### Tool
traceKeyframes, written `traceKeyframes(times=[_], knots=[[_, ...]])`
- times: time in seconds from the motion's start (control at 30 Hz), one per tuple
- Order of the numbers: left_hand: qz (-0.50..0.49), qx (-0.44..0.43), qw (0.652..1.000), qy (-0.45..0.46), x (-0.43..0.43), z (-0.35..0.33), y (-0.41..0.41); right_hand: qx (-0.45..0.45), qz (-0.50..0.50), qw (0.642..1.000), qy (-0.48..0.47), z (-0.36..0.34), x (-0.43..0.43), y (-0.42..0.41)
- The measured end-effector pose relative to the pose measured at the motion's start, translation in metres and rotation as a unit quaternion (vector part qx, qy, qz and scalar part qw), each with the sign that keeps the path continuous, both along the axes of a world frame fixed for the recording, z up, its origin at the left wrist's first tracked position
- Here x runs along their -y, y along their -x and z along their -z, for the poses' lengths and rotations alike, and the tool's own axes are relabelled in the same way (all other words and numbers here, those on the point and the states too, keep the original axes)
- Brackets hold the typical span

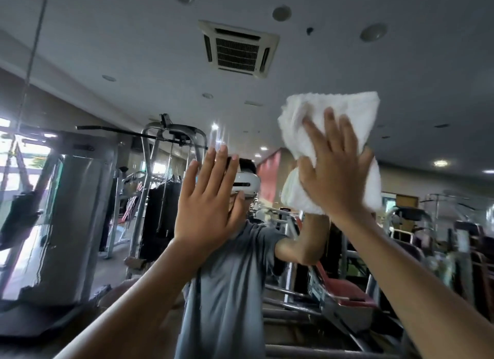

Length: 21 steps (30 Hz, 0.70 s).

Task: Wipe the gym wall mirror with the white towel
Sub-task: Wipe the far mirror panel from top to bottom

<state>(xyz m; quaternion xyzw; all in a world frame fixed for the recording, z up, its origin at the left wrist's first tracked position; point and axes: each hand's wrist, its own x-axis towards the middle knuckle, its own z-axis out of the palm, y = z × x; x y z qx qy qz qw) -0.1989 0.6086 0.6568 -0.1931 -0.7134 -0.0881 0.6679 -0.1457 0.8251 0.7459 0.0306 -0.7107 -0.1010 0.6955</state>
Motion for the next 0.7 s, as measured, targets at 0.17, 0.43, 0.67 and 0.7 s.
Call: traceKeyframes(times=[0.17, 0.43, 0.67, 0.7], knots=[[-0.014, 0.000, 1.000, 0.020, 0.004, 0.014, -0.001, 0.122, 0.012, 0.906, -0.405, 0.015, -0.031, -0.017], [-0.012, 0.001, 1.000, 0.008, 0.007, 0.029, 0.000, 0.023, -0.001, 0.999, -0.043, 0.039, 0.007, -0.001], [-0.015, 0.025, 1.000, 0.009, 0.006, 0.031, -0.003, 0.084, 0.009, 0.965, -0.246, 0.031, -0.049, -0.016], [-0.018, 0.023, 1.000, 0.007, 0.006, 0.030, -0.003, 0.046, 0.001, 0.989, -0.143, 0.033, -0.042, -0.016]])
